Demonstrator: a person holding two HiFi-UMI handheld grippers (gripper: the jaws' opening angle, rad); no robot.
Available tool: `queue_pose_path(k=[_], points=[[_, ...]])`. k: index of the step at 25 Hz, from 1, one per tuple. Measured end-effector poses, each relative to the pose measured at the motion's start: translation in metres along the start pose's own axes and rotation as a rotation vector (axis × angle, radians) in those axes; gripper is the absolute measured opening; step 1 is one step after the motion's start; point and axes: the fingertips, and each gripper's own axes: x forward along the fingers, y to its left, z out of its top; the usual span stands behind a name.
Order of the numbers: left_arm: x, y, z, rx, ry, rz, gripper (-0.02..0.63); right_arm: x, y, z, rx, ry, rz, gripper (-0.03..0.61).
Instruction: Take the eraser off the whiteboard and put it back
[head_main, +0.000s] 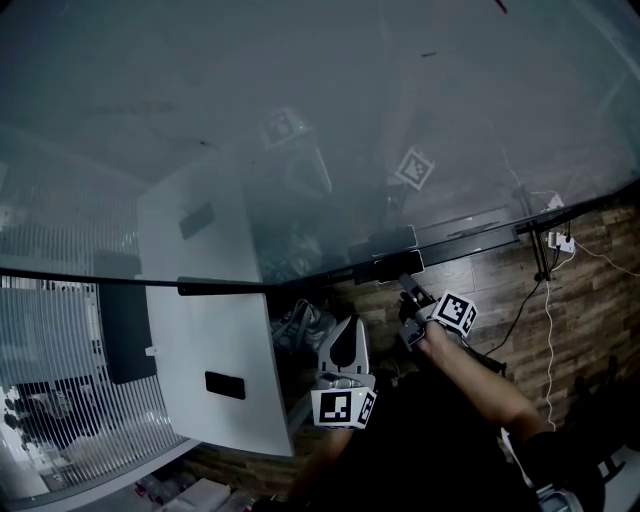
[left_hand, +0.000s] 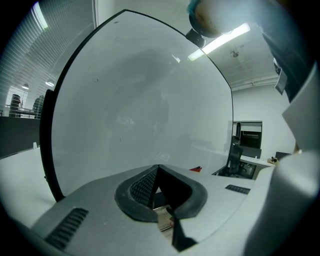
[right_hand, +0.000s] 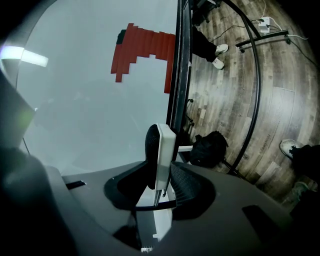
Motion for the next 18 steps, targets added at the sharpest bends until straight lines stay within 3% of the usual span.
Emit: queue_pose_path(k=[18], points=[[-0.0087,0.0016,0.0051,0.006,-0.013,-0.013,0.002,-0.0071,0.0091,-0.0073,-0.046,-0.008,0.017,0.130]])
